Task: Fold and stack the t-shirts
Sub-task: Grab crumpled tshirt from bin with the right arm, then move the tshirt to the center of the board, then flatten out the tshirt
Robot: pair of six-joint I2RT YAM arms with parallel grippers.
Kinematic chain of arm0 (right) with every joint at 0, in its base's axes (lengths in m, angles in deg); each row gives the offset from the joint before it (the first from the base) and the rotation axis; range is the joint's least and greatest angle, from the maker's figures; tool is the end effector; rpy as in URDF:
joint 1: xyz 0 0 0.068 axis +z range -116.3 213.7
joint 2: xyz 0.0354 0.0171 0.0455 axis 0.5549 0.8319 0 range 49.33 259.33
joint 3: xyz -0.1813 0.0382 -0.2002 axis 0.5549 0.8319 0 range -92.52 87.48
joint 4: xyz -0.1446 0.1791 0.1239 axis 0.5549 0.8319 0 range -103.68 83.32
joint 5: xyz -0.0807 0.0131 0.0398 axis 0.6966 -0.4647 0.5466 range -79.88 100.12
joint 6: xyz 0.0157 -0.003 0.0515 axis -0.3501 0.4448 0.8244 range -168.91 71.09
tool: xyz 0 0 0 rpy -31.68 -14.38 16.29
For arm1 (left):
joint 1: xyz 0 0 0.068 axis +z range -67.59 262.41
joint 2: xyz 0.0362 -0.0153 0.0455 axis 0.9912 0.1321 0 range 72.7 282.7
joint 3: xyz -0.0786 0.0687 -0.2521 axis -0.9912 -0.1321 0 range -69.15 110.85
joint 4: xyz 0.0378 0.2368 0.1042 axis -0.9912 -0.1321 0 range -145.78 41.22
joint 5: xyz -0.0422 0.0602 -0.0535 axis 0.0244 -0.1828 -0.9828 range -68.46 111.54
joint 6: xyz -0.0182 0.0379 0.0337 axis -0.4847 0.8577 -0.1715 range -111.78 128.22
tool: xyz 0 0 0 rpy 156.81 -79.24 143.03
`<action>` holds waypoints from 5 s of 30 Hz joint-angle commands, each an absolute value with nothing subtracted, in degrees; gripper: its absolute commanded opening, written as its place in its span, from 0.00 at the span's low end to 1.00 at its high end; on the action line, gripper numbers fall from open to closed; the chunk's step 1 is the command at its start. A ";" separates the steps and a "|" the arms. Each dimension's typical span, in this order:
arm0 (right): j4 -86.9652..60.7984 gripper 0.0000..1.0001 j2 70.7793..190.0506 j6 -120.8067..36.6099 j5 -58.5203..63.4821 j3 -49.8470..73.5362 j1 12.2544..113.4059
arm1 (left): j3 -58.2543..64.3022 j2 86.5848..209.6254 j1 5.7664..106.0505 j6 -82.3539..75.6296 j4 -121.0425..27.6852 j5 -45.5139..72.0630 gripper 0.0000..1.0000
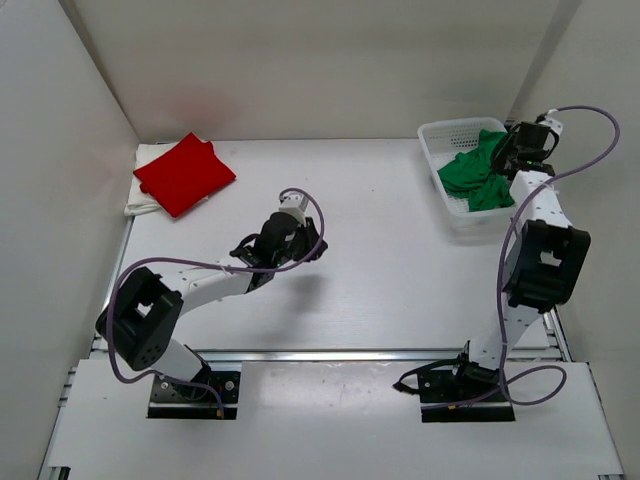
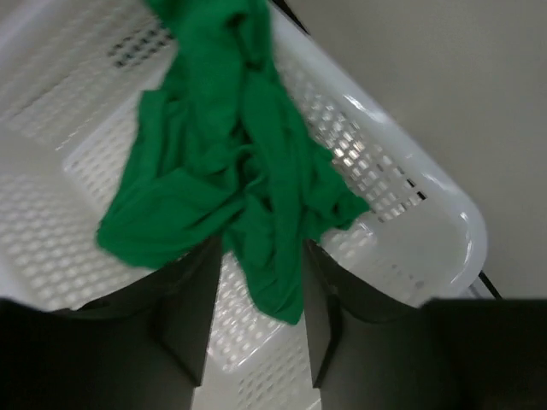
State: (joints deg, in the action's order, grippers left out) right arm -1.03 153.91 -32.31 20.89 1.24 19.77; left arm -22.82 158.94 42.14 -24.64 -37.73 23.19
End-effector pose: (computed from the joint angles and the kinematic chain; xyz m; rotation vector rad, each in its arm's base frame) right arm 0.4170 -0.1104 0.2928 0.6619 1.9988 -0.1704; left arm 0.2486 -0.2093 0.2129 0.1213 2.1587 -0.7357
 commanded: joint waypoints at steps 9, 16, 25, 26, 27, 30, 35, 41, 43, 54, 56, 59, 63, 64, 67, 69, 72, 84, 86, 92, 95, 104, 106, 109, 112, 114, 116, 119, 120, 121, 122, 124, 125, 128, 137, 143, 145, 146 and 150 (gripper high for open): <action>10.67 0.54 171.06 -36.87 17.50 -18.07 19.11 | -37.50 151.28 39.34 -25.97 -36.21 15.56 0.45; 15.76 0.51 179.14 -36.26 19.08 -26.94 19.90 | -38.38 148.64 42.33 -25.18 -36.48 14.68 0.44; 23.67 0.38 189.51 -34.06 16.62 -41.00 20.52 | -38.91 148.99 43.04 -25.09 -36.22 15.47 0.45; 24.72 0.24 190.48 -33.80 16.45 -42.93 20.52 | -38.74 148.90 43.03 -24.92 -36.48 15.65 0.44; 25.08 0.19 190.57 -33.71 16.19 -43.56 20.52 | -38.65 148.73 43.12 -25.35 -36.39 15.47 0.45; 23.68 0.00 188.30 -34.15 15.13 -43.13 21.48 | -38.21 149.43 43.04 -25.36 -36.21 15.56 0.44; 19.11 0.00 176.19 -37.21 18.38 -37.78 25.08 | -37.42 150.30 43.12 -25.97 -36.04 14.59 0.43; 14.54 0.00 158.25 -39.33 15.23 -34.70 31.66 | -35.92 149.43 45.49 -28.25 -35.25 12.05 0.44; 10.08 0.00 150.53 -39.16 7.88 -32.94 33.26 | -35.92 149.61 48.56 -29.65 -34.90 10.73 0.44; -11.03 0.00 132.92 -38.99 -13.42 -22.50 48.57 | -42.95 144.69 66.84 -39.59 -30.68 4.49 0.45; -17.50 0.00 130.47 -34.26 -19.99 -11.20 46.02 | -45.05 140.66 74.19 -41.34 -30.76 2.73 0.45; -30.76 0.05 126.69 -27.76 -25.37 9.95 43.03 | -47.95 134.69 82.21 -43.20 -31.73 2.90 0.47; -39.60 0.28 130.35 -23.78 -26.18 28.30 43.01 | -47.17 133.60 86.81 -41.01 -36.38 4.04 0.50; -39.69 0.37 132.20 -24.21 -25.05 29.63 43.37 | -47.78 134.22 85.93 -41.09 -36.13 4.13 0.51; -34.17 0.66 135.90 -25.52 -20.65 30.71 44.86 | -48.93 134.66 83.47 -41.09 -36.03 6.68 0.51; -28.91 0.70 136.52 -25.27 -13.56 31.57 45.48 | -50.16 133.96 83.20 -40.04 -37.00 8.78 0.50; -25.38 0.69 134.25 -24.57 -5.55 35.08 47.15 | -50.07 131.86 83.20 -37.93 -40.59 12.91 0.48; -13.94 0.55 134.23 -22.81 14.70 46.61 62.45 | -47.97 134.30 77.67 -35.82 -44.22 20.92 0.70; -17.00 0.67 135.72 -21.94 13.73 46.96 61.48 | -46.30 138.94 76.53 -36.25 -43.43 19.26 0.75; -19.48 0.68 147.13 -22.72 11.53 38.54 58.23 | -43.93 147.48 76.25 -37.66 -40.43 19.95 0.56; -22.18 0.64 151.71 -21.93 8.82 35.36 56.29 | -44.36 147.67 76.26 -38.01 -40.61 21.45 0.66; -21.77 0.00 146.83 -24.03 5.63 30.17 55.59 | -40.95 152.50 79.42 -39.50 -35.86 15.76 0.01; -21.41 0.00 141.11 -25.18 6.78 31.22 56.29 | -38.13 149.88 78.89 -39.68 -38.04 15.73 0.00; -18.97 0.00 130.06 -26.59 7.48 31.84 57.26 | -32.33 140.76 75.39 -37.23 -41.92 18.80 0.00; -13.88 0.00 121.96 -29.66 9.07 30.53 59.36 | -29.78 132.67 75.45 -35.64 -43.07 20.05 0.00; -10.61 0.00 117.38 -31.33 9.77 29.30 61.38 | -29.33 128.61 78.18 -36.95 -42.90 16.20 0.00; -6.66 0.00 111.50 -32.56 10.12 27.37 62.44 | -29.16 124.49 83.96 -38.09 -42.63 11.89 0.00; -1.22 0.00 106.74 -34.32 12.66 21.85 65.25 | -23.64 122.62 84.35 -35.12 -47.98 12.74 0.00; 0.89 0.00 105.51 -35.02 13.45 20.35 66.13 | -22.23 122.01 83.65 -34.16 -48.51 12.83 0.00; 1.43 0.00 105.06 -35.46 13.81 17.37 66.92 | -22.04 121.57 83.03 -33.80 -48.52 12.57 0.00; 3.09 0.00 104.62 -35.90 13.03 14.30 67.45 | -20.12 121.13 83.02 -33.10 -48.78 12.92 0.00; 4.42 0.00 103.22 -35.38 12.58 10.51 68.06 | -15.11 120.60 81.54 -30.29 -53.95 17.13 0.00; 3.90 0.00 103.30 -35.46 12.23 9.62 67.37 | -14.40 120.25 80.92 -28.80 -54.32 19.23 0.00; 2.85 0.00 106.27 -33.11 6.73 8.90 57.93 | -17.44 117.53 77.94 -25.63 -51.44 27.58 0.05; -13.68 0.00 141.12 -20.79 -21.51 13.76 39.15 | -46.81 109.88 76.69 -35.01 -42.44 36.39 0.78; -5.35 0.20 155.33 -24.56 -16.44 -1.37 40.38 | -53.75 111.54 76.44 -40.47 -43.61 32.80 0.66; -2.62 0.47 154.46 -27.10 -12.67 -2.43 41.00 | -55.16 112.42 75.64 -40.21 -42.81 30.86 0.63; -2.17 0.56 152.36 -28.07 -10.47 -1.39 41.35 | -56.04 113.82 75.03 -39.69 -42.72 29.81 0.65; -6.63 0.63 141.04 -28.79 -5.62 10.11 43.54 | -57.54 120.57 72.66 -36.00 -42.02 28.48 0.65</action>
State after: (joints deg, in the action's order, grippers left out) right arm -1.67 153.01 -26.89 -9.87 6.44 41.95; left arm -56.46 116.64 74.20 -37.98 -43.55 31.23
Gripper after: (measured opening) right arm 0.621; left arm 0.653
